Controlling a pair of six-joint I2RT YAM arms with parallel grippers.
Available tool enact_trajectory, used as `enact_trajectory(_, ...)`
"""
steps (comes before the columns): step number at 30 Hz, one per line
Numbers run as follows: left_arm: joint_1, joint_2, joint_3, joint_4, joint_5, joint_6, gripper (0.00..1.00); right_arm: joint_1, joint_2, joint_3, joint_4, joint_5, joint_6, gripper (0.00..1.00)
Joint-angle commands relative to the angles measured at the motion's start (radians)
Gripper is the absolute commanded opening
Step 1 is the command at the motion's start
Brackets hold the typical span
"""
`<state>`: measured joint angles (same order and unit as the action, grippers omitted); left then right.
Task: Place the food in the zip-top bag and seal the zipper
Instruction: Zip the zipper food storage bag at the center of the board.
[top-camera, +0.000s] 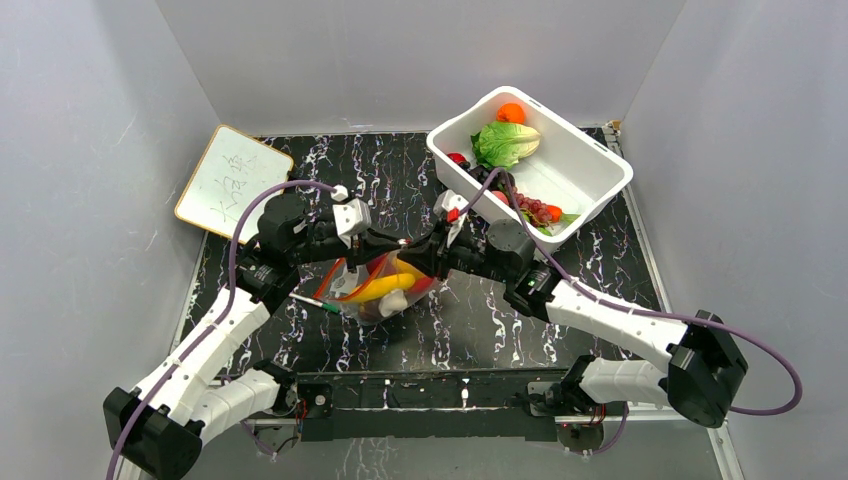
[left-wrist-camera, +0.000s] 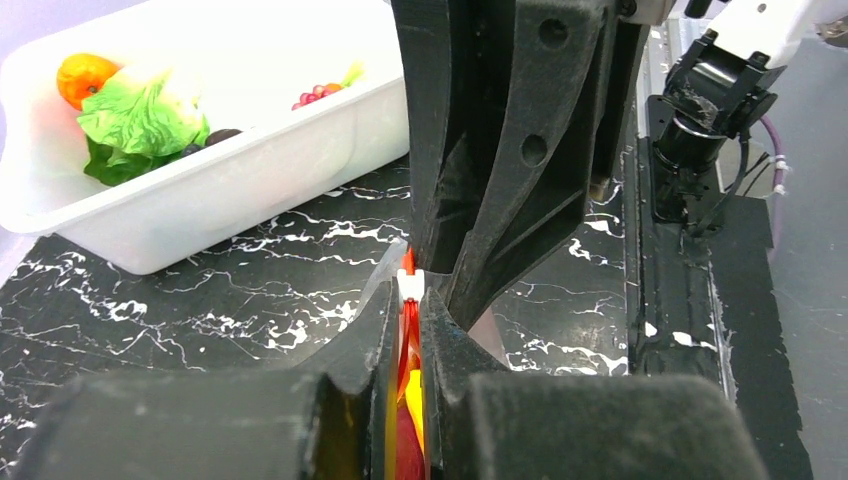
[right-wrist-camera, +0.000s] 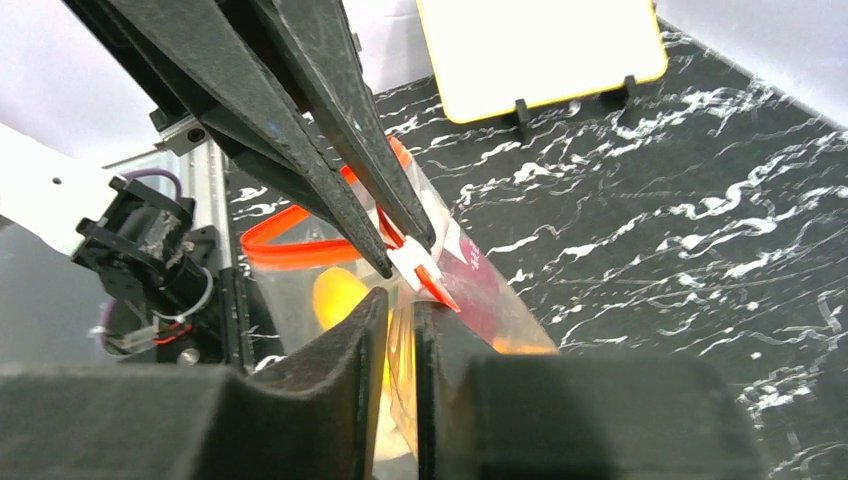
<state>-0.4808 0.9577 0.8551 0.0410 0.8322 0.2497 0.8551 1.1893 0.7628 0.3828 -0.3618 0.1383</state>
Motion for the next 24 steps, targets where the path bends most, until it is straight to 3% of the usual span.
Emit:
enact_trajectory(1,-0.002,-0.03,0.025,-0.008,0.087,0.015,0.0,-0.001,-0.07,0.029,0.015,0.002,-0.124,0.21)
enact_trajectory(4,-0.002,-0.04,0.019,-0.001,0.137,0.0,0.0,-0.001,-0.075,0.028,-0.003,-0.019,-0.153,0.27)
enact_trajectory(12,-0.002,-0.042,0.01,-0.006,0.21,-0.015,0.0,-0.001,-0.068,0.017,-0.019,-0.074,-0.219,0.26)
enact_trajectory(14,-0.002,-0.036,0.014,-0.009,0.22,-0.016,0.0,-0.001,-0.061,0.019,-0.019,-0.105,-0.24,0.19)
enact_trajectory(17,-0.002,-0.03,0.017,-0.01,0.209,-0.019,0.0,-0.001,-0.061,0.024,-0.023,-0.119,-0.252,0.0)
enact_trajectory(19,-0.002,-0.028,0.02,-0.015,0.168,-0.026,0.01,-0.001,-0.063,0.023,-0.019,-0.119,-0.248,0.0)
enact_trajectory(24,-0.002,-0.018,0.029,-0.008,0.098,-0.04,0.3,-0.001,-0.049,0.018,0.038,-0.119,-0.171,0.0)
